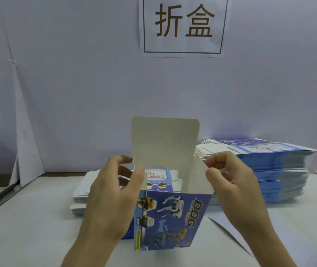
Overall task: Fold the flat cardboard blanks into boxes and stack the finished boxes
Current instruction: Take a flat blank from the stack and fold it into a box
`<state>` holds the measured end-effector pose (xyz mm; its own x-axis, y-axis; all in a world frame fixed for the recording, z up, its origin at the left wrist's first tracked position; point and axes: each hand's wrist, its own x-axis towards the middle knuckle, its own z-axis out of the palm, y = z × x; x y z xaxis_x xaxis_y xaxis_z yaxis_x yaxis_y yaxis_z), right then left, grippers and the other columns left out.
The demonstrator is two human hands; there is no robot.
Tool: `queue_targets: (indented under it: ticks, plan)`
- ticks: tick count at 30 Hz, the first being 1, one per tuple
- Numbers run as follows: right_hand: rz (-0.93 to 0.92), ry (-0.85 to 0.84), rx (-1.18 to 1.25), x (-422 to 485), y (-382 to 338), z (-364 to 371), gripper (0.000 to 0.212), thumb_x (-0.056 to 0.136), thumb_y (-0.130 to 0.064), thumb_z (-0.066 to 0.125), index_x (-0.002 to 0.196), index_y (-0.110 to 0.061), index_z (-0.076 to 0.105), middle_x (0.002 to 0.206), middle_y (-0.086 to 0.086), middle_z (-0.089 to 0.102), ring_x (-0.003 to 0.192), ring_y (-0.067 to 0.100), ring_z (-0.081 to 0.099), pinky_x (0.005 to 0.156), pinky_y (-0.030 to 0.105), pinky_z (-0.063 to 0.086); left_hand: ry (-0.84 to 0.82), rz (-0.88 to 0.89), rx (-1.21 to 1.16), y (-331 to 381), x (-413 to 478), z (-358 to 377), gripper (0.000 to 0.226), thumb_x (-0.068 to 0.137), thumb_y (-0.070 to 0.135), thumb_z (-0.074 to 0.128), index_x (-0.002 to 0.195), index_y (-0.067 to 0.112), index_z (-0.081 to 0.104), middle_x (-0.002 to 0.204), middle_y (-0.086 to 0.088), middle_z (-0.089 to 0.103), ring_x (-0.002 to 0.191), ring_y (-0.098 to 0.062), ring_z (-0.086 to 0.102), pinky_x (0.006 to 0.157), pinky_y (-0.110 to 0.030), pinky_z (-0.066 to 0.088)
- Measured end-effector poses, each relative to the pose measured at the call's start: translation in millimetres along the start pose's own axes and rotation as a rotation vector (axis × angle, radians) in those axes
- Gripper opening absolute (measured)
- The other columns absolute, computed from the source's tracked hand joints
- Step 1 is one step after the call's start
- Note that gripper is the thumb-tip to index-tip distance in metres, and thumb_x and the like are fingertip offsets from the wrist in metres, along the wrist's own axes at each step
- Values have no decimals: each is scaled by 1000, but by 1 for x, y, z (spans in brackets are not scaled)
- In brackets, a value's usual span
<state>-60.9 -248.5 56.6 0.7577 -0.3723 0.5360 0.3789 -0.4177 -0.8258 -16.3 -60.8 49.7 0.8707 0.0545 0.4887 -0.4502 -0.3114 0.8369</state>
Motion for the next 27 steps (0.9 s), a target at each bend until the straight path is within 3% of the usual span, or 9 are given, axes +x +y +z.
queue_targets:
  ticks: [2,4,6,9,13,16,18,21,27]
  plan:
    - [-19,13,10,-3,-2,1,13,66,-28,58,78,-24,61,72,-9,67,62,6,61,54,17,45,42,61,-65,3,-4,3,51,75,62,41,111,27,55,98,12,58,88,5,59,62,-7,47]
    - [-58,43,16,-5,-3,3,12,67,-22,62,78,-24,62,75,-12,68,68,6,64,58,15,46,84,104,-121,3,-5,4,32,81,51,48,104,31,56,94,12,59,85,15,57,57,0,42]
    - [-72,63,32,-4,-2,5,18,74,-10,68,83,-25,63,80,-14,68,72,5,66,61,14,48,85,81,-145,-1,0,0,9,89,32,58,97,37,58,89,14,63,87,7,60,63,-7,46]
    - [18,30,47,-1,5,8,20,77,-8,67,89,-25,65,83,-15,69,75,2,66,62,17,49,-6,-35,-157,-11,6,-2,12,91,27,59,93,39,58,91,14,66,90,-9,64,70,-21,49]
    - [84,-6,67,2,10,8,7,80,-22,75,84,-24,69,76,-8,72,71,4,66,62,23,53,20,11,-102,-16,10,-3,11,88,33,63,85,43,59,83,21,67,78,0,64,59,-6,43]
    - [159,-27,243,6,9,4,6,80,-16,76,78,-20,73,69,-7,71,61,1,64,54,15,51,-8,-57,-185,-21,18,-13,11,86,30,66,81,40,66,76,23,70,67,5,65,59,-13,45]
    - [228,-51,338,8,10,4,10,72,-22,79,79,-17,74,68,-5,70,61,1,65,53,15,52,-54,-120,-319,-24,22,-16,7,83,28,67,86,33,71,81,15,74,72,-3,68,61,-14,48]
    - [324,-109,445,9,17,8,36,59,-38,76,84,-12,73,66,-4,69,61,3,65,55,14,51,-58,-161,-452,-29,25,-10,28,76,31,65,100,18,71,92,2,75,87,-18,69,74,-25,50]
    - [450,-83,618,16,33,11,34,62,-43,74,81,-15,75,73,2,64,60,12,60,60,25,54,-77,-178,-513,-30,23,-2,19,82,30,63,96,23,74,94,1,76,88,-19,70,71,-23,54]
